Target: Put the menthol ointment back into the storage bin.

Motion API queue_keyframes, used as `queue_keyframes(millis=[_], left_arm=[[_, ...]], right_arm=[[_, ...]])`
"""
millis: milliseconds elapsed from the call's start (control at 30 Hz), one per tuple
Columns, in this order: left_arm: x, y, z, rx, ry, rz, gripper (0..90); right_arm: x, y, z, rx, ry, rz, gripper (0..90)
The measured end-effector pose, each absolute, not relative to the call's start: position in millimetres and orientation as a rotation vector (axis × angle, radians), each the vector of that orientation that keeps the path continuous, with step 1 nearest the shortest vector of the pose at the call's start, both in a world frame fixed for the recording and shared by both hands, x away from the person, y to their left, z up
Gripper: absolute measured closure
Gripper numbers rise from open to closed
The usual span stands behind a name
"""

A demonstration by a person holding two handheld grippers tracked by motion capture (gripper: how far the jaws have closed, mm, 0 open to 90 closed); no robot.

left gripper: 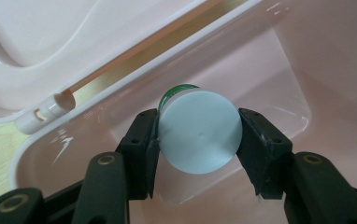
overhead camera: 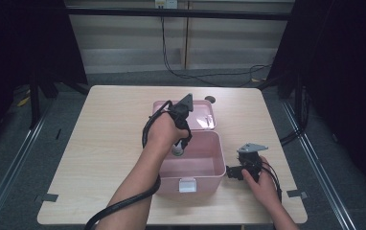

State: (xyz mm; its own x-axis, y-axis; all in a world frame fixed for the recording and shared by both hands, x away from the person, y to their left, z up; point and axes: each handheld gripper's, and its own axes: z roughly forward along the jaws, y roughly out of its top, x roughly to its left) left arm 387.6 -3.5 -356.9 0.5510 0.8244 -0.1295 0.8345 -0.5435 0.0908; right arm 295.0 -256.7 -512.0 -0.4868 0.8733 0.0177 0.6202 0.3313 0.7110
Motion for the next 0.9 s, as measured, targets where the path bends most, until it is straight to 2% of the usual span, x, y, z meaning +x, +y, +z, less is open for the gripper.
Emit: queue_keyframes(millis=[400,900], left_arm=[[390,-2,-370,2.597,1.505,-0.103,50.2],[387,-4,-384,2.564,1.523,-0.061,50.0]], right_arm=[[295,-257,-512,1.325,2.232,0.948,9.5],[295,-257,-512,1.325,2.232,0.948,9.5]])
